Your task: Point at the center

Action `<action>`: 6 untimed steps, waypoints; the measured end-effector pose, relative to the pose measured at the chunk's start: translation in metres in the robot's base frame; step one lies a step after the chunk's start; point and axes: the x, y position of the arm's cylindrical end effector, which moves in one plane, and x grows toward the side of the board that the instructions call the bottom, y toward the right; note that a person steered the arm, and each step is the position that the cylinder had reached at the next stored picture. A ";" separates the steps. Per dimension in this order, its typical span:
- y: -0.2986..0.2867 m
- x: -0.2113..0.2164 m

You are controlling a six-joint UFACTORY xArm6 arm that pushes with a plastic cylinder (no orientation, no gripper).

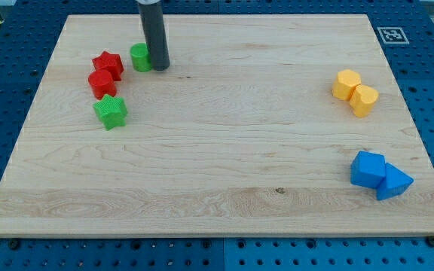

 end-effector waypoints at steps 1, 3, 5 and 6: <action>-0.014 -0.005; -0.045 -0.014; -0.011 0.001; 0.049 0.039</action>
